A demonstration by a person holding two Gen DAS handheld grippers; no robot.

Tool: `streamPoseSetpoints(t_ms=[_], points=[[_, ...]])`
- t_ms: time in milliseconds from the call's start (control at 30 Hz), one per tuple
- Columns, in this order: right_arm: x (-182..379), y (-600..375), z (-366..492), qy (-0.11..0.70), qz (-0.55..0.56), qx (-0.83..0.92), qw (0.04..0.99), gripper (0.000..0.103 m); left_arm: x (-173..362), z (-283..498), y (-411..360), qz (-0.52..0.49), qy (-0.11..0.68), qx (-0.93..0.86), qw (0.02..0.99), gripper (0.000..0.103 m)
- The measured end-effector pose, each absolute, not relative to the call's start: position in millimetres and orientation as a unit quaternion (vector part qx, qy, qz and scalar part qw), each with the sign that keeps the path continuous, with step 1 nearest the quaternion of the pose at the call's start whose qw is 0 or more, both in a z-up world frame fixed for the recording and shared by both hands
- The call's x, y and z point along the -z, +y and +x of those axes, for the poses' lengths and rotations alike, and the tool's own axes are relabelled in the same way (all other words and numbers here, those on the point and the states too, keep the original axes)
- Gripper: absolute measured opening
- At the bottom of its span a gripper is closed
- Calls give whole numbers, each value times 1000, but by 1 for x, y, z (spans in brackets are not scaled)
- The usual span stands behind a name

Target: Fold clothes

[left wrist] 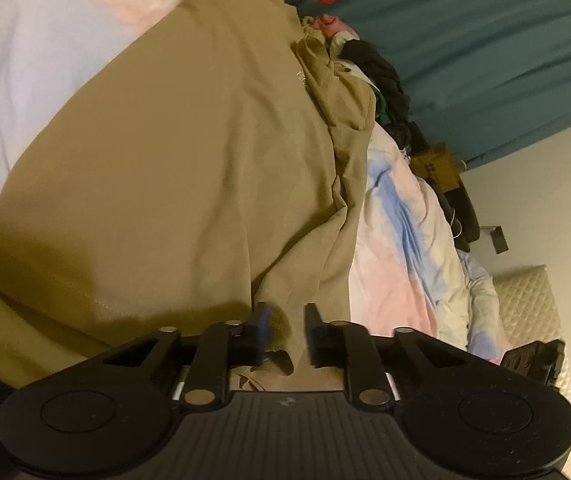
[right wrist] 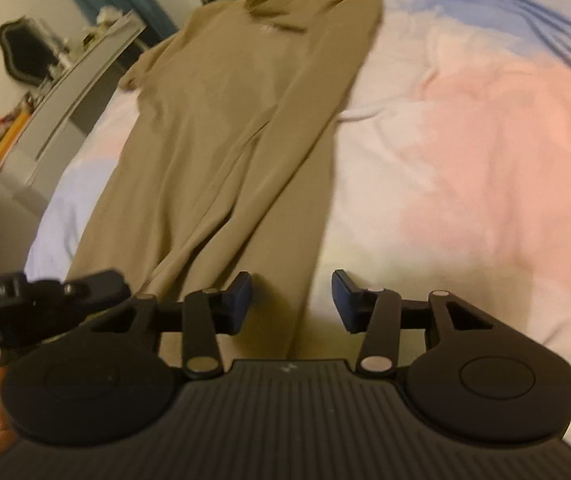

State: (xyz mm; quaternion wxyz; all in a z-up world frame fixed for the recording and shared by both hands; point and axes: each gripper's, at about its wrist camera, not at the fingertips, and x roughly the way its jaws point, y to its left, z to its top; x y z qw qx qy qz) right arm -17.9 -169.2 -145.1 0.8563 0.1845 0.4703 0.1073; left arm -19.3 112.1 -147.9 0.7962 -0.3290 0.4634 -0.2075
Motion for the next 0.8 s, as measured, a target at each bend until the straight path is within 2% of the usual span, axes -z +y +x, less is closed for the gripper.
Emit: streamPoseSetpoints(t_ms=[33, 67, 100, 133, 167, 233, 467, 700, 800], points=[[145, -168, -18, 473, 180, -107, 856, 47, 147, -20, 112, -326, 461, 208, 798, 44], [146, -166, -18, 475, 176, -106, 856, 47, 146, -21, 111, -322, 460, 210, 800, 50], [146, -165, -18, 477, 172, -106, 855, 44, 145, -22, 109, -316, 460, 213, 802, 50], [147, -163, -18, 479, 168, -106, 855, 26, 144, -22, 106, -310, 460, 215, 804, 51], [147, -162, -18, 481, 163, -105, 855, 16, 143, -22, 104, -304, 460, 218, 805, 52], [147, -159, -18, 485, 156, -103, 854, 7, 140, -23, 99, -291, 460, 223, 808, 52], [129, -190, -27, 479, 150, -41, 864, 4, 133, -26, 80, -248, 461, 241, 817, 60], [132, -235, -30, 475, 222, 23, 851, 3, 140, -21, 44, -219, 480, 261, 808, 60], [126, -232, -36, 447, 224, 8, 866, 6, 143, -19, 29, -206, 488, 268, 805, 60]])
